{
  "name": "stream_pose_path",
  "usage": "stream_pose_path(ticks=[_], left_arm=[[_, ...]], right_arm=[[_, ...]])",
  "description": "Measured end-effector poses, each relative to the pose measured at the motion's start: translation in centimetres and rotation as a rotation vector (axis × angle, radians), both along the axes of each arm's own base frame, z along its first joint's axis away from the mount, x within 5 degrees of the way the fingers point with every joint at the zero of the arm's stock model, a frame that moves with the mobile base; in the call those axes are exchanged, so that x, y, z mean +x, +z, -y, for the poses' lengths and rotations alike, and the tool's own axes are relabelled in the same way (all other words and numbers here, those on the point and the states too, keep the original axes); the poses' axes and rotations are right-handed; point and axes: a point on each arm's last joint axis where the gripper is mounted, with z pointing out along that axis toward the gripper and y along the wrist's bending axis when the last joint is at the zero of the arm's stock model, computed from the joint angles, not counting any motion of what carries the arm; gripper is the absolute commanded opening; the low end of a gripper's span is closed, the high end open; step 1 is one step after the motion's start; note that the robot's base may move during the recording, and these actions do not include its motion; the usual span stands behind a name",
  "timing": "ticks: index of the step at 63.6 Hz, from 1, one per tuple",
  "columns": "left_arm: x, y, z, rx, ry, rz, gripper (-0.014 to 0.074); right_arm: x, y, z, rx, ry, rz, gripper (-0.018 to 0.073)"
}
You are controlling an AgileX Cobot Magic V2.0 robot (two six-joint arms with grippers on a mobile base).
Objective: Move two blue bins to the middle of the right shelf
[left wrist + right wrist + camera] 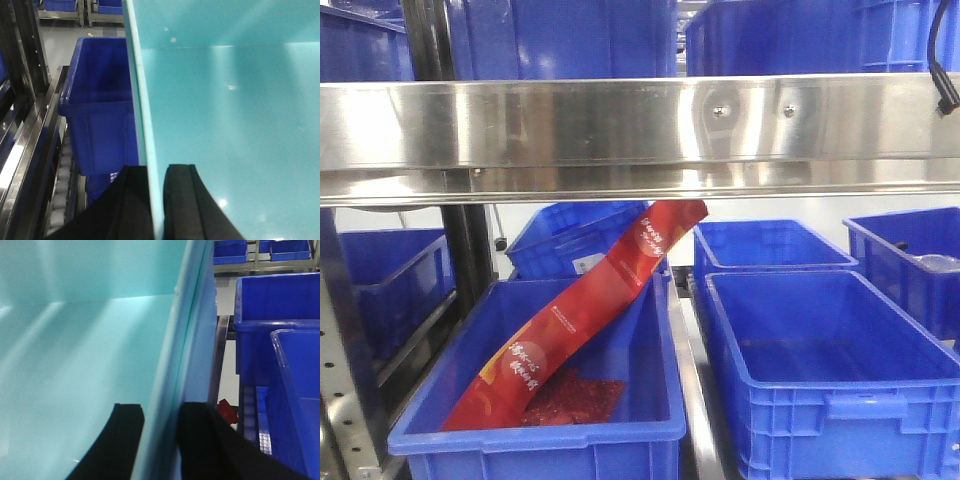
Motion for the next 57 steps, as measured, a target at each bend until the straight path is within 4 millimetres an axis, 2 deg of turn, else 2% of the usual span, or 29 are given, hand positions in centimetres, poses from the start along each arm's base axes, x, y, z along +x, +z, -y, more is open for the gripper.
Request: stream_pose_path(ticks=[57], left_arm=[[0.0, 0.0, 0.0, 0.0, 0.0, 0.0, -0.0111]], right_arm=[[0.0, 0.0, 0.0, -0.001, 0.0, 0.001, -0.0153]])
